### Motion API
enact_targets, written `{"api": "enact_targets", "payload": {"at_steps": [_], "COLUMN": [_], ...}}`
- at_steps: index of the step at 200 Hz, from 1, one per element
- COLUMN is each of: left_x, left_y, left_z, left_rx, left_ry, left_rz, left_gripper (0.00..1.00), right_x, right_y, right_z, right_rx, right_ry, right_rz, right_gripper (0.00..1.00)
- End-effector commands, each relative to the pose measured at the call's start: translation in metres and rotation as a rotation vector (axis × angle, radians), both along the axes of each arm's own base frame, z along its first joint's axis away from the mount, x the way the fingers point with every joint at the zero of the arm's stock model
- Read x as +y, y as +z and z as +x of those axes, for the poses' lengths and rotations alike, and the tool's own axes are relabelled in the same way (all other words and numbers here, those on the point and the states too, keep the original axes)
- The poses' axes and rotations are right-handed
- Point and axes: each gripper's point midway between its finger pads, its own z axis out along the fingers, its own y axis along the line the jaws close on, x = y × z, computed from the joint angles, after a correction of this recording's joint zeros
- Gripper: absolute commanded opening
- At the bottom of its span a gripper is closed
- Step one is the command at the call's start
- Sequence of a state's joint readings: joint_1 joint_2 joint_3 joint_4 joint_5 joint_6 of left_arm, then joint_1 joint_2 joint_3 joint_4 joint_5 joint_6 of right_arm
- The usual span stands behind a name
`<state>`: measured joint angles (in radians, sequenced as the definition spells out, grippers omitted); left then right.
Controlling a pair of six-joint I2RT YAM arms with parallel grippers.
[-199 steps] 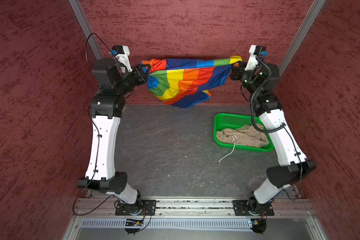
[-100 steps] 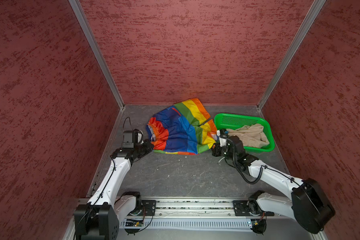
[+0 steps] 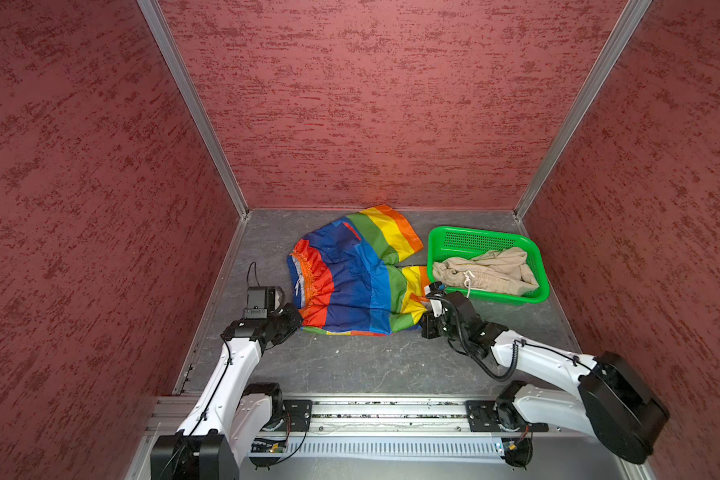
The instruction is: Fold and stack the shorts
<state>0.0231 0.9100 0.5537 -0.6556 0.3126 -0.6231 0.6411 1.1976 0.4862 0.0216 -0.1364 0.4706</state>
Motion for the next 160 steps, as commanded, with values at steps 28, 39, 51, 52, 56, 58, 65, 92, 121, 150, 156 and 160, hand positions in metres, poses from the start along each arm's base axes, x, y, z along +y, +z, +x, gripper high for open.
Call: {"api": "enact_targets", "payload": {"at_steps": [28, 39, 51, 52, 56, 58, 65, 92, 121, 150, 156, 160], "left_x": [-0.006, -0.011, -0.018, -0.019, -0.022, -0.023, -0.029, -0.052, -0.068, -0.080, -0.082, -0.082], "left_y": [0.164, 0.216, 0.268, 0.271, 0.289, 0.294, 0.322, 0.401, 0.459, 0.510, 0.519, 0.527], "left_z": [0.046, 0.050, 0.051, 0.051, 0.049, 0.050, 0.046, 0.029, 0.008, -0.022, -0.029, -0.034], "left_rx": [-0.357, -0.471, -0.586, -0.593, -0.633, -0.644, -0.706, -0.898, -1.040, -1.156, -1.180, -1.199], "left_ry": [-0.029, -0.037, -0.044, -0.047, -0.048, -0.048, -0.057, -0.107, -0.172, -0.243, -0.259, -0.268], "left_rz": [0.041, 0.050, 0.049, 0.047, 0.044, 0.043, 0.033, -0.021, -0.109, -0.237, -0.265, -0.281], "left_gripper": [0.00, 0.00, 0.00, 0.00, 0.00, 0.00, 0.00, 0.00, 0.00, 0.00, 0.00, 0.00], "right_x": [-0.002, -0.016, -0.030, -0.031, -0.036, -0.038, -0.045, -0.079, -0.123, -0.161, -0.168, -0.172], "right_y": [0.238, 0.285, 0.334, 0.337, 0.352, 0.360, 0.382, 0.462, 0.528, 0.576, 0.585, 0.590], "right_z": [0.070, 0.075, 0.075, 0.075, 0.073, 0.072, 0.068, 0.040, -0.003, -0.051, -0.060, -0.063], "right_rx": [-0.550, -0.643, -0.737, -0.744, -0.775, -0.791, -0.841, -1.029, -1.208, -1.353, -1.379, -1.392], "right_ry": [-0.123, -0.197, -0.266, -0.271, -0.289, -0.298, -0.328, -0.436, -0.561, -0.638, -0.654, -0.666], "right_rz": [0.054, 0.055, 0.081, 0.084, 0.097, 0.105, 0.127, 0.227, 0.337, 0.453, 0.469, 0.474], "right_gripper": [0.00, 0.00, 0.00, 0.00, 0.00, 0.00, 0.00, 0.00, 0.00, 0.00, 0.00, 0.00]}}
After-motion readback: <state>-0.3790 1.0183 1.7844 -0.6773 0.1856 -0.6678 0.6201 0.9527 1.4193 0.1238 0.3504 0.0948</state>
